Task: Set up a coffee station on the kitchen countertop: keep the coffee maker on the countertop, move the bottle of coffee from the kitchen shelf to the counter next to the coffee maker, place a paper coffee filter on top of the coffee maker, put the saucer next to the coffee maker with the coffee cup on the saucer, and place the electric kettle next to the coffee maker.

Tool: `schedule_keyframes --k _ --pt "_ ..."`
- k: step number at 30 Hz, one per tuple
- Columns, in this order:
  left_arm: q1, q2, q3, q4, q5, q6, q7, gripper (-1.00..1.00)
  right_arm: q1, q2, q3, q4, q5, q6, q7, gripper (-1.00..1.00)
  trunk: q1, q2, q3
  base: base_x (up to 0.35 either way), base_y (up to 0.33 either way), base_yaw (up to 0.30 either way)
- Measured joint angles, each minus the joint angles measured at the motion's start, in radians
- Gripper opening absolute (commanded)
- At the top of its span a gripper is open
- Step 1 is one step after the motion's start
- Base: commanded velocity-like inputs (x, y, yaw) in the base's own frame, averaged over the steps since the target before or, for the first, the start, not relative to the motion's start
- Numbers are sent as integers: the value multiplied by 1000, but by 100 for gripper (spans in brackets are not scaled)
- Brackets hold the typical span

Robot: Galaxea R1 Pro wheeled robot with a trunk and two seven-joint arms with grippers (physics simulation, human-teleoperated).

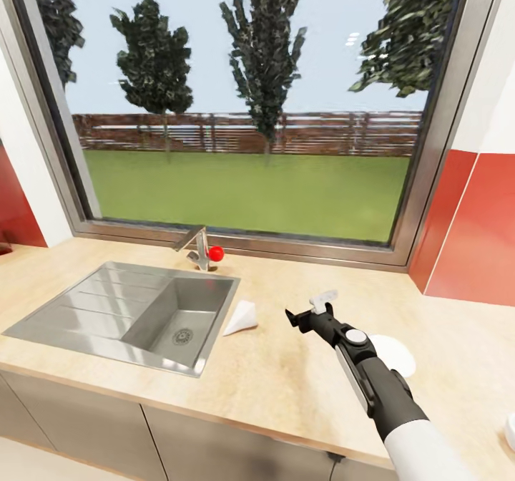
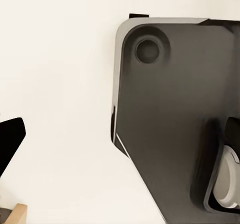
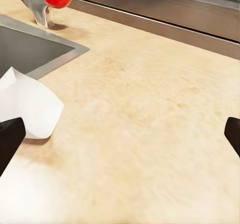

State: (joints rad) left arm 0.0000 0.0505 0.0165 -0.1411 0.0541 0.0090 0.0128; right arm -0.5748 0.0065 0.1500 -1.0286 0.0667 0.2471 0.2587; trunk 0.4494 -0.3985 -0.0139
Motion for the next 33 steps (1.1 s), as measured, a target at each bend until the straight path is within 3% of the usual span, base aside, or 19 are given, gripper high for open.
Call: schedule_keyframes --k 7,13,19,33 --pt "0 3 -1 1 -1 -4 -1 100 0 8 1 75 1 -2 -3 100 0 0 0 35 0 0" --pt "0 5 0 0 -1 -3 0 100 0 11 22 82 0 -2 -4 100 0 0 0 76 121 0" --pt "0 5 -1 1 -1 -4 -1 100 0 12 82 132 -1 -6 -2 100 0 0 0 12 17 0" --pt "0 2 -3 1 -2 -4 -2 100 0 13 91 165 -3 -7 -2 100 0 0 0 76 54 0"
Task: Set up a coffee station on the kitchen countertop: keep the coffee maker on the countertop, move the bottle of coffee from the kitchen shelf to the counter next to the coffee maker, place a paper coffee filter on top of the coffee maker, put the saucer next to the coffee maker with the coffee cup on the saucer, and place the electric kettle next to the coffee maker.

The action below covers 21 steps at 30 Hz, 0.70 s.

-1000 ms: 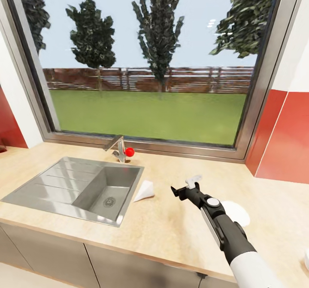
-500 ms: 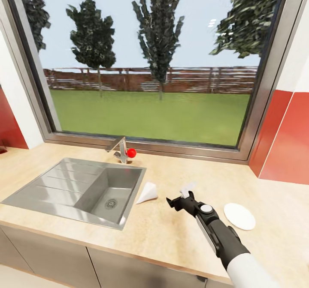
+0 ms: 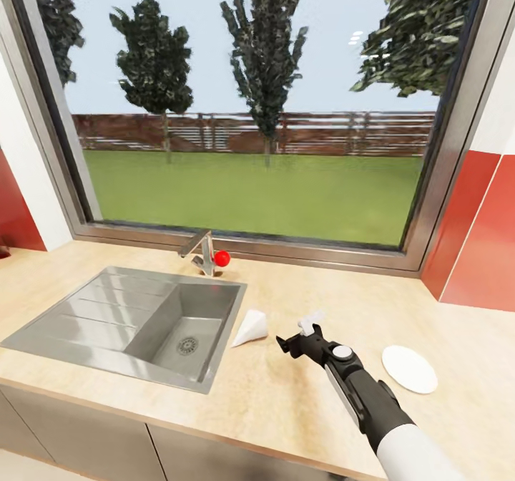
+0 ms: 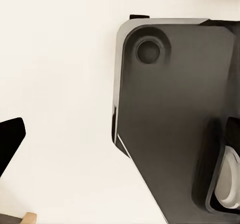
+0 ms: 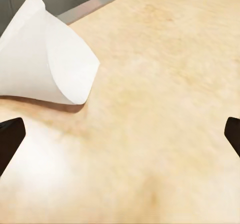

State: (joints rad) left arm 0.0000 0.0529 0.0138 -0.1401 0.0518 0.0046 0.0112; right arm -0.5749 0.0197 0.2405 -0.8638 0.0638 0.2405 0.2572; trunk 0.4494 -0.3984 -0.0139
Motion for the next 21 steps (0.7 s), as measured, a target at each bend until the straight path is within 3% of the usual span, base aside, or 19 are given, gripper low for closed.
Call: schedule_keyframes --k 12,21 --pt "0 1 1 0 0 2 0 100 0 1 1 0 -1 0 2 100 0 0 0 139 102 0" --pt "12 20 0 21 1 5 3 100 -1 14 -19 -14 -5 6 -21 100 0 0 0 5 3 0"
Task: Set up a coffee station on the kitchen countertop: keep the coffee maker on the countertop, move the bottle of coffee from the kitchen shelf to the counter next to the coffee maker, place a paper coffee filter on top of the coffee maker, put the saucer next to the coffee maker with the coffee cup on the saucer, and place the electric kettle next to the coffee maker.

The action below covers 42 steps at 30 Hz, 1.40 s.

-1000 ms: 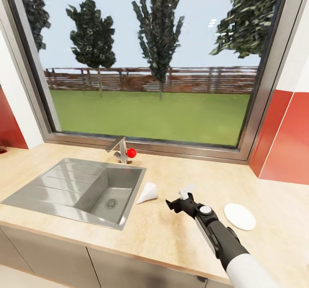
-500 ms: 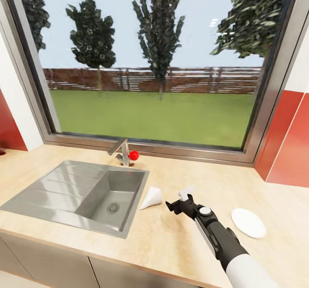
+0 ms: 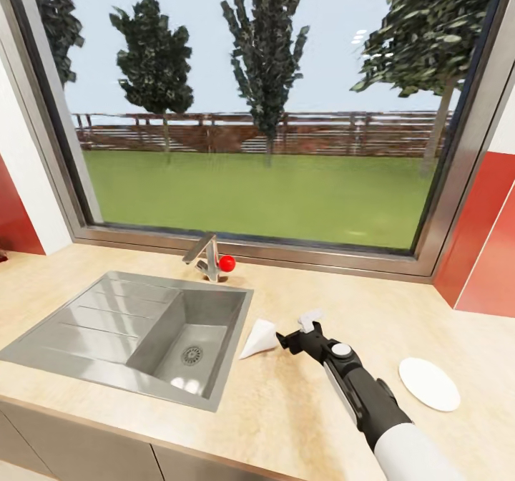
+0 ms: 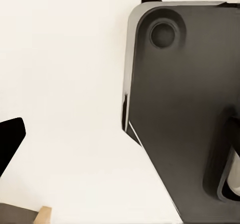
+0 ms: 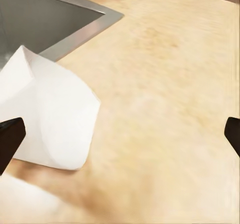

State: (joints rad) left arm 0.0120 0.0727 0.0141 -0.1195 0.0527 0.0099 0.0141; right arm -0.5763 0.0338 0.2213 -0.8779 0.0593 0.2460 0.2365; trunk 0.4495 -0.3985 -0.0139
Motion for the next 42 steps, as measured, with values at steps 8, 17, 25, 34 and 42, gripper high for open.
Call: schedule_keyframes --k 8,17,25,34,42 --pt "1 10 -1 8 0 1 0 100 0 -27 -6 -39 11 2 27 100 0 0 0 0 0 0" --pt "4 13 -1 24 0 0 1 100 -1 -42 -10 -42 58 2 78 100 0 0 0 0 0 0" --pt "4 14 -1 25 0 -2 1 100 -1 -37 -9 -41 238 1 347 100 0 0 0 0 0 0" --pt "4 19 -1 25 1 -1 0 100 -1 -35 -8 -42 238 0 347 100 0 0 0 0 0 0" --pt "4 24 -1 25 2 1 0 100 -1 -35 -7 -41 238 0 347 100 0 0 0 61 0 0"
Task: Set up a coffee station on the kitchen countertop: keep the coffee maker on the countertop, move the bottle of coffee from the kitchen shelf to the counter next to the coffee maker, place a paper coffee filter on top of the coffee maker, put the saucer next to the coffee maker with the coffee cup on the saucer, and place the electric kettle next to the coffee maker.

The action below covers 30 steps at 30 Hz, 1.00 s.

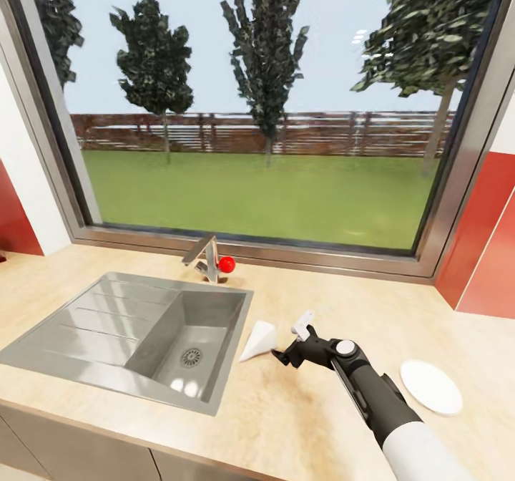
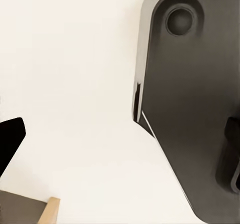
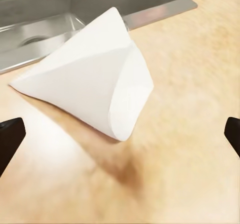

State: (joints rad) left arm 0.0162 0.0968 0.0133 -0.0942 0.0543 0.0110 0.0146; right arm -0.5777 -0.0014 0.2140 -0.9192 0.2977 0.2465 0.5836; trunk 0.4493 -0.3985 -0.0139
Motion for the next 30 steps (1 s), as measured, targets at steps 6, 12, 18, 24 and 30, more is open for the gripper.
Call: schedule_keyframes --k 6,12,18,24,30 --pt "0 1 1 2 0 -2 2 100 1 0 2 3 0 0 0 100 0 0 0 39 0 0" --pt "0 0 1 18 1 -3 2 100 1 1 4 5 -1 -1 0 100 0 0 0 4 0 0" --pt "0 1 1 21 1 -2 1 100 0 4 27 6 -1 -2 -1 100 0 0 0 0 0 0" --pt "1 1 1 22 1 -2 2 100 0 5 69 9 -2 -3 -2 100 0 0 0 5 0 0" --pt "1 4 1 22 1 -2 2 100 1 5 74 7 -2 -3 -2 100 0 0 0 92 0 0"
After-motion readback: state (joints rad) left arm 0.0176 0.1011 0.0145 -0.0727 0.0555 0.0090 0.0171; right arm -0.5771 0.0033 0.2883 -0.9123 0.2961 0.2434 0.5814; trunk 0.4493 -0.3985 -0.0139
